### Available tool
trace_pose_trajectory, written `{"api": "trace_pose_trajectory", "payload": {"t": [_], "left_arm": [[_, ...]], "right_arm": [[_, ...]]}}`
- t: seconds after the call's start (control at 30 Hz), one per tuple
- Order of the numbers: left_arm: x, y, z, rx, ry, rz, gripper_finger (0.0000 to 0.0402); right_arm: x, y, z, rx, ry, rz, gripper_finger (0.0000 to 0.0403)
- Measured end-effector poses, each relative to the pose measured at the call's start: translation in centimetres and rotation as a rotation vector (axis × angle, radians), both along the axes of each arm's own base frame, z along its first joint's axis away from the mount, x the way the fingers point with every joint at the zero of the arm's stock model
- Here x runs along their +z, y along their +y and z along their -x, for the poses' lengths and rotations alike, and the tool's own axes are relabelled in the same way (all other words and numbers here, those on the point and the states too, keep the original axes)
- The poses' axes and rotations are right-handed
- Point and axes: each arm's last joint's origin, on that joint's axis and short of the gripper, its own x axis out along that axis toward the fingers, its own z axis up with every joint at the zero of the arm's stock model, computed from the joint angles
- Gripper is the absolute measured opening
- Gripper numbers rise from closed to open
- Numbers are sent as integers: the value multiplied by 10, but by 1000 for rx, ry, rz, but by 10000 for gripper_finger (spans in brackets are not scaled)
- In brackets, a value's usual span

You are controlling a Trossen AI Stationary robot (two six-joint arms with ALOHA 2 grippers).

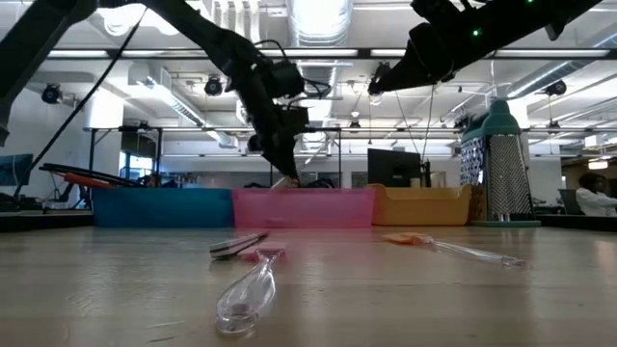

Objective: Pick & Place Kitchen Items
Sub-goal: Put the yellow knife into the pink bin

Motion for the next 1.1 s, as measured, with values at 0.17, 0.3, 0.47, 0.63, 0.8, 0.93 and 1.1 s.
{"api": "trace_pose_trajectory", "payload": {"t": [0.17, 0.3, 0.47, 0.63, 0.8, 0.93, 1.1], "left_arm": [[-15, 2, -2, 8, 51, 26, 54], [-24, 2, -3, 10, 87, 46, 54], [-24, 3, -3, 17, 92, 42, 54], [-25, 2, -1, 21, 107, 55, 54], [-27, 1, 0, 24, 122, 66, 54], [-27, 1, 0, 26, 119, 64, 54], [-24, 2, -1, 26, 112, 59, 54]], "right_arm": [[0, 0, 0, -1, 2, -2, 219], [0, -1, 0, -5, 1, -2, 219], [0, -2, 0, -11, -2, -6, 219], [0, -2, 0, -10, -3, -6, 219], [0, -2, 0, -11, -4, -8, 219], [0, -2, 0, -11, -5, -9, 219], [2, -2, -1, -10, -29, -9, 219]]}}
